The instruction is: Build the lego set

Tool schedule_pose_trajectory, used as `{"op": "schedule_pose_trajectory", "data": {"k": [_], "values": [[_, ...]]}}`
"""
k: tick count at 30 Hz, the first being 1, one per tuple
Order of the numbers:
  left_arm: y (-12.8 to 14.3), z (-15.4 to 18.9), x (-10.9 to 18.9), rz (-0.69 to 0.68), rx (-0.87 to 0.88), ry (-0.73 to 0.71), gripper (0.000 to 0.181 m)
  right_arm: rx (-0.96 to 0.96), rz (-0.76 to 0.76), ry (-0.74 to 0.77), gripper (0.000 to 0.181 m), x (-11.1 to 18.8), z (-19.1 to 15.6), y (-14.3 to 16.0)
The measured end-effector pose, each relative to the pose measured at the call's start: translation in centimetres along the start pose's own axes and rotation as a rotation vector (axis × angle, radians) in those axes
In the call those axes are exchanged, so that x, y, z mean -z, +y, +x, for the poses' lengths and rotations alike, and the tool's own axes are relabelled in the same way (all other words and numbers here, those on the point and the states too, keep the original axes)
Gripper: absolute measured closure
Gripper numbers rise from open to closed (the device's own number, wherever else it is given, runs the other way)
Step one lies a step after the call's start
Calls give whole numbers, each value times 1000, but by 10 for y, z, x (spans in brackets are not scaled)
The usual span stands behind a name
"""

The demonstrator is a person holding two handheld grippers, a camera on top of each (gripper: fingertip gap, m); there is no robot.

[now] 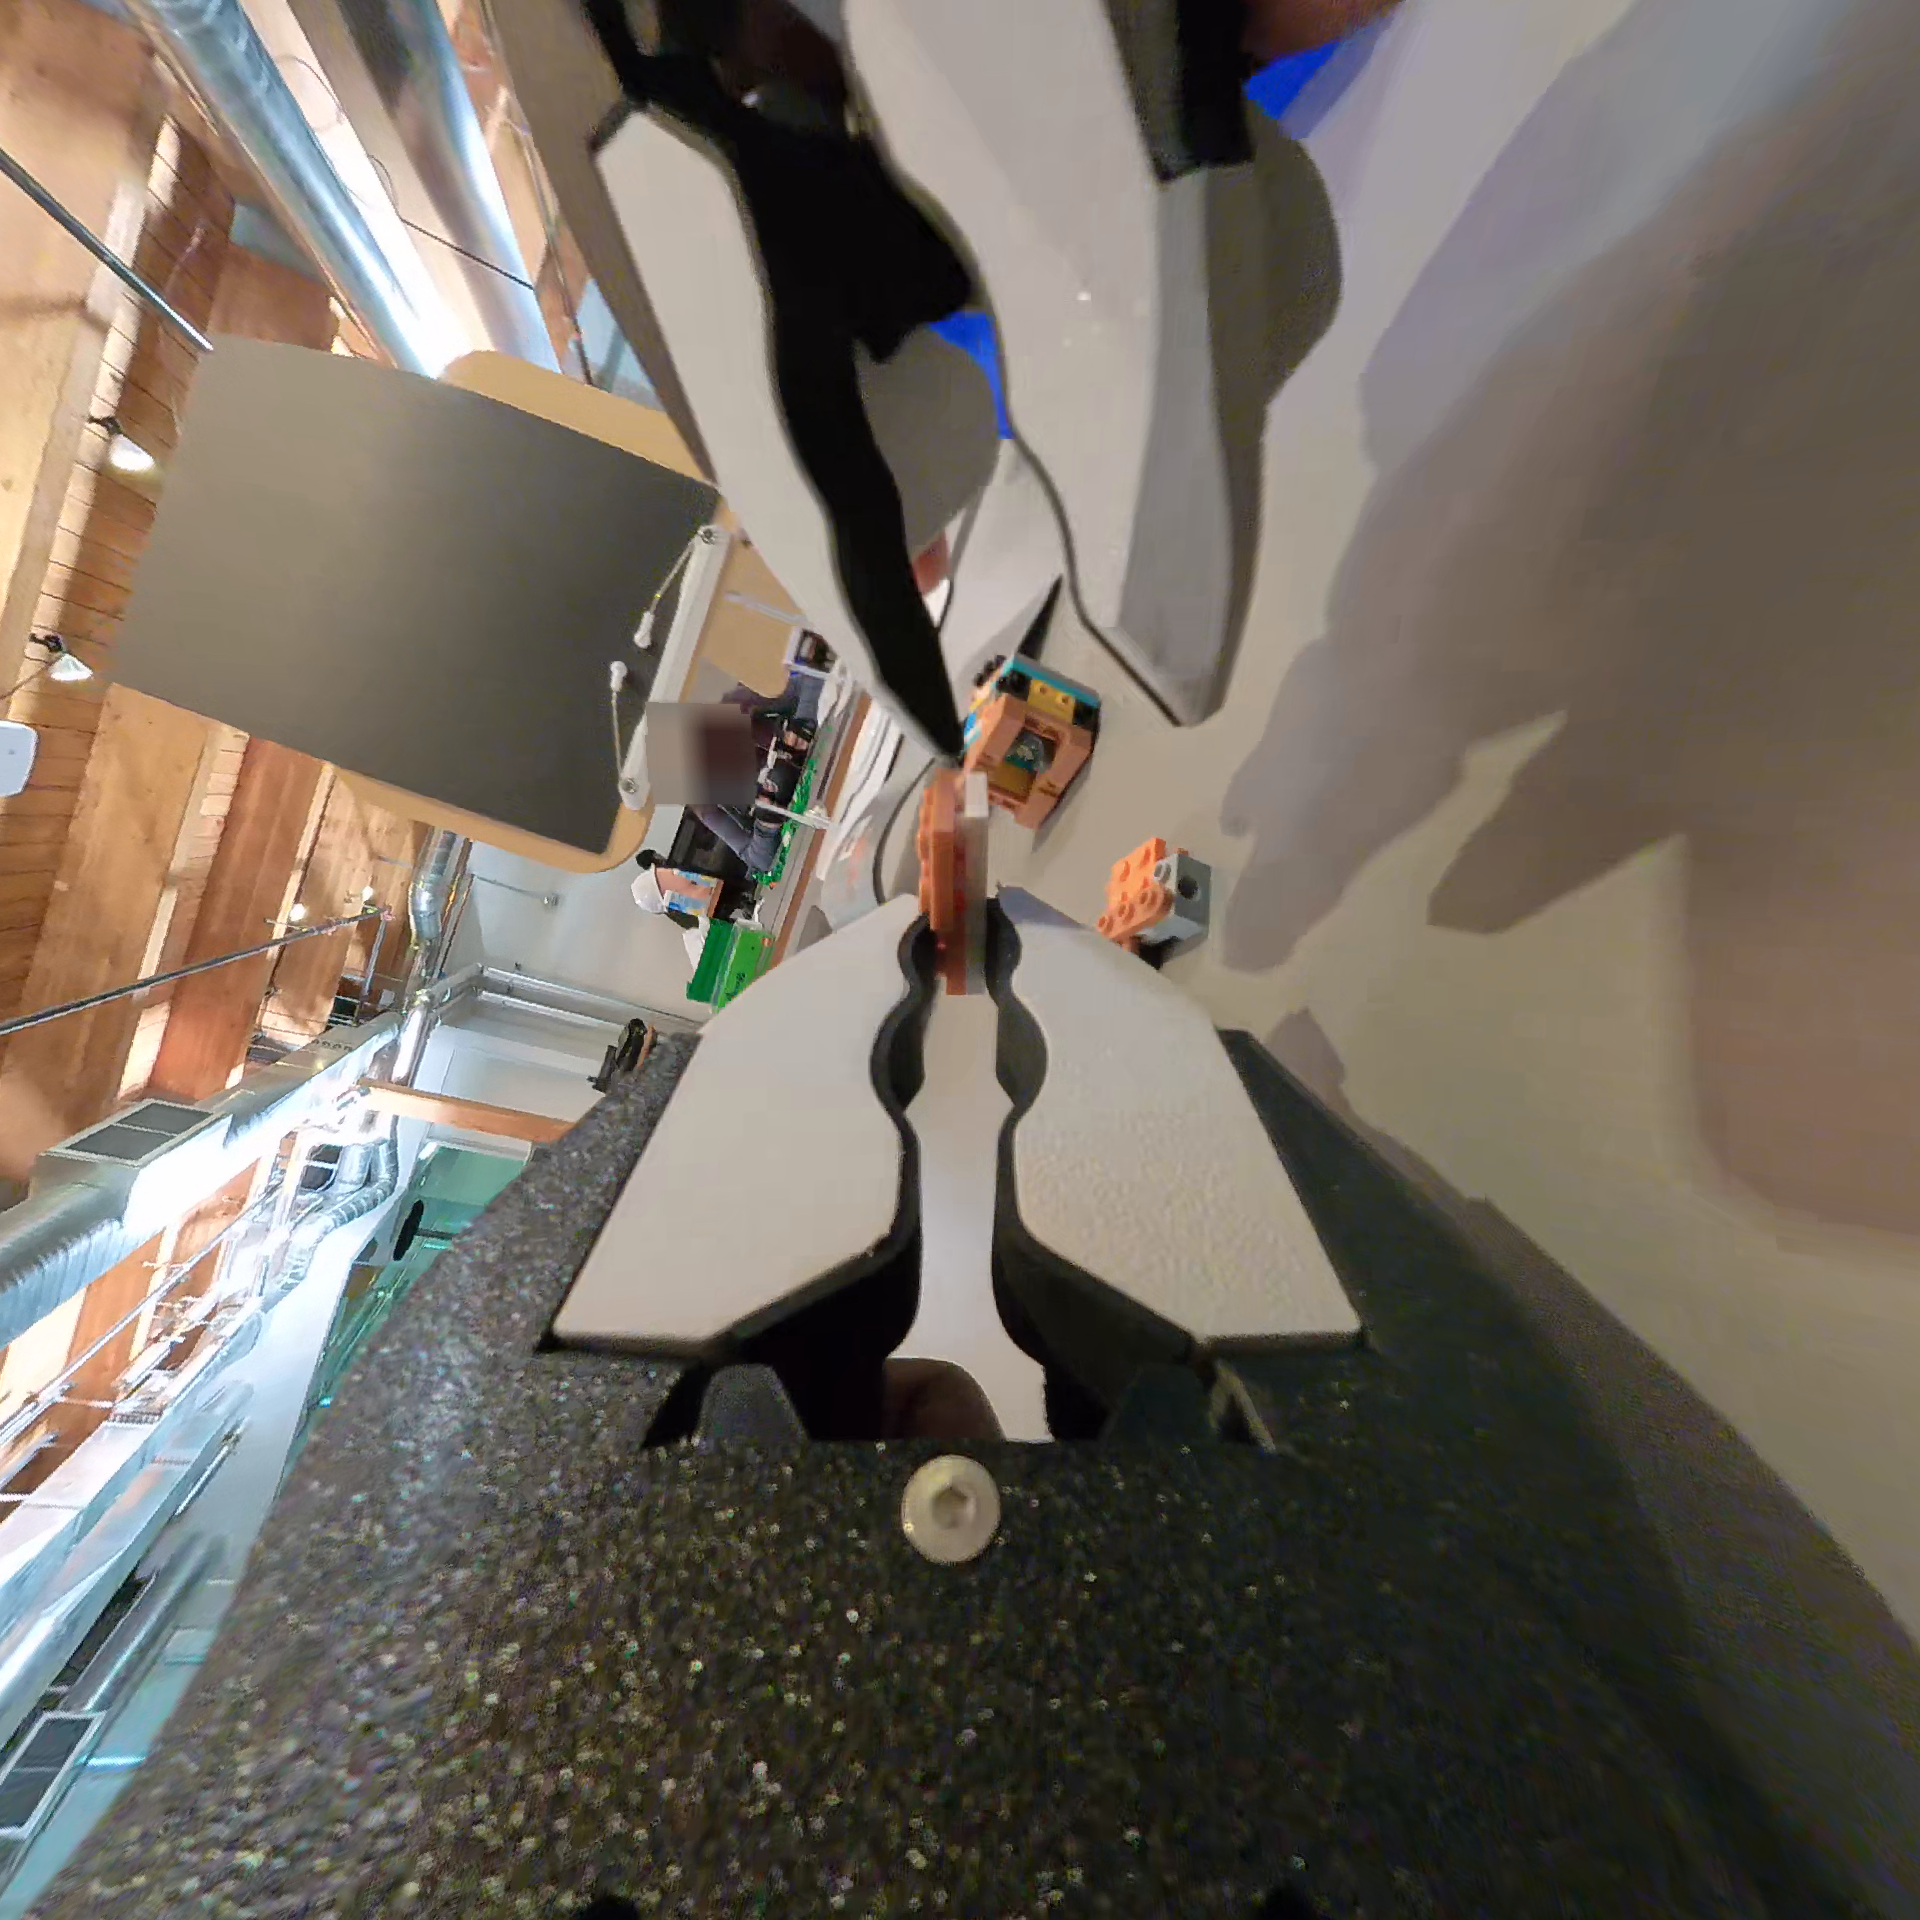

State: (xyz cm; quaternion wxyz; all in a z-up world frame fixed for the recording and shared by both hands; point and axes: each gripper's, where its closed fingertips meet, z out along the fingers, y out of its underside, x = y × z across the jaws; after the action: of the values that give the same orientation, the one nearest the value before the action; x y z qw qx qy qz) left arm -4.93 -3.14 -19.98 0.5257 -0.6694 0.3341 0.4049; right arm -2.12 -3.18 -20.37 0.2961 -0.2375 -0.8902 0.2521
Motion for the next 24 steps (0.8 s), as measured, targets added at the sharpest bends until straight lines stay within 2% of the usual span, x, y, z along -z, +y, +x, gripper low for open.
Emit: {"op": "schedule_pose_trajectory", "data": {"k": [9, 24], "values": [[1, -2, 0, -1, -38, -17, 173, 12, 45, -25, 133, -8, -11, -10], [2, -1, -2, -6, -23, -4, 173, 37, 70, 7, 133, -9, -8, -12]]}}
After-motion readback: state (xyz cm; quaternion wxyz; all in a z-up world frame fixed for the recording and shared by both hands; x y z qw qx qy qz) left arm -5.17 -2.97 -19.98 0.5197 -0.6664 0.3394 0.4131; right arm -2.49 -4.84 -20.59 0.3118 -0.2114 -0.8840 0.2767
